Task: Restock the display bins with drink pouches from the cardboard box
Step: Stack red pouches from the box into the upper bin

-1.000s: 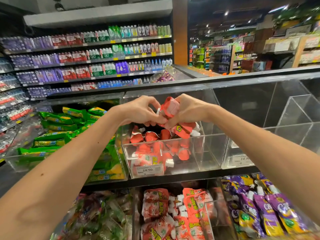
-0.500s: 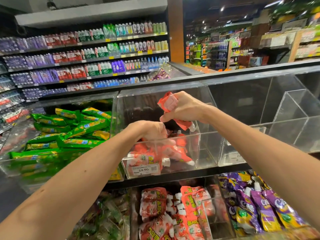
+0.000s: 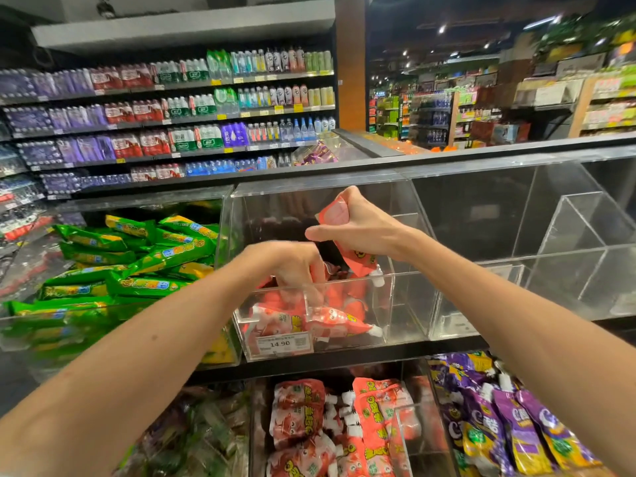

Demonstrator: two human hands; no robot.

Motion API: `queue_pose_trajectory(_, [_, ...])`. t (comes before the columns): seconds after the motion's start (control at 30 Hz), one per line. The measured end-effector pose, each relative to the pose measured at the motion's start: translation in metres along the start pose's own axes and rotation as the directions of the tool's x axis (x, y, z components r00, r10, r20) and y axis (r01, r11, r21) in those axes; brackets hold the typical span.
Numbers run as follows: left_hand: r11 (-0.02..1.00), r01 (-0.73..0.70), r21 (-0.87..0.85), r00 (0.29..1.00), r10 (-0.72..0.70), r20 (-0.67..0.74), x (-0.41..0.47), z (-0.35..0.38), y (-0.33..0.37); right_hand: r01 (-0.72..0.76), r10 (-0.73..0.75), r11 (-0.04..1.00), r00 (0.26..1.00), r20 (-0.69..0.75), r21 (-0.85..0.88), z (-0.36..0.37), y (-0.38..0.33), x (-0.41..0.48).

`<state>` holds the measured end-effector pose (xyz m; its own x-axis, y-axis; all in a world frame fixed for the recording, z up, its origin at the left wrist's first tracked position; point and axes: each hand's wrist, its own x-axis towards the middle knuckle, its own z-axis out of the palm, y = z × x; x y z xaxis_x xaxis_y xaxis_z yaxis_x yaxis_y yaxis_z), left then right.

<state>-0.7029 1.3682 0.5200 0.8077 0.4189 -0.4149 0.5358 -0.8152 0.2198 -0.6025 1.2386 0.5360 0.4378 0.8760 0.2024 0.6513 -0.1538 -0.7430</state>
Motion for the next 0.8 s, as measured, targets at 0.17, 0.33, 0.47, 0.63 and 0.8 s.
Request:
queue_pose_trajectory(0.17, [0.668,-0.304,-0.679,0.909,-0.010,-0.417,-0.039,-0.038,-0.012,-0.045,0.035,0.993,0.995,0.091,0.109,0.012,-0.006,0.006])
queue_pose_trajectory(0.33, [0.845,-0.209,-0.492,0.952,0.060,-0.302,-0.053,-0.025,-0.024,0.043,0.000,0.990,0.952,0.305,-0.134,0.034,-0.007,0.009])
queue_pose_trajectory(0.47, [0.866,-0.168,-0.470,0.959,0.033,-0.281,-0.053,-0.018,-0.042,0.085,-0.025,0.983,0.941,0.337,-0.164,0.034,0.000,0.014])
queue_pose_trajectory(0.63, [0.996,-0.012,0.093,0.907,0.050,-0.418,-0.046,-0.003,-0.051,0.143,-0.002,0.919,0.933,0.360,-0.367,0.045,0.022,0.031])
queue_pose_trajectory(0.8, [0.918,0.187,0.350,0.957,-0.090,-0.276,-0.050,0.002,-0.032,0.102,0.063,0.942,0.883,0.466,-0.320,0.051,0.022,0.033])
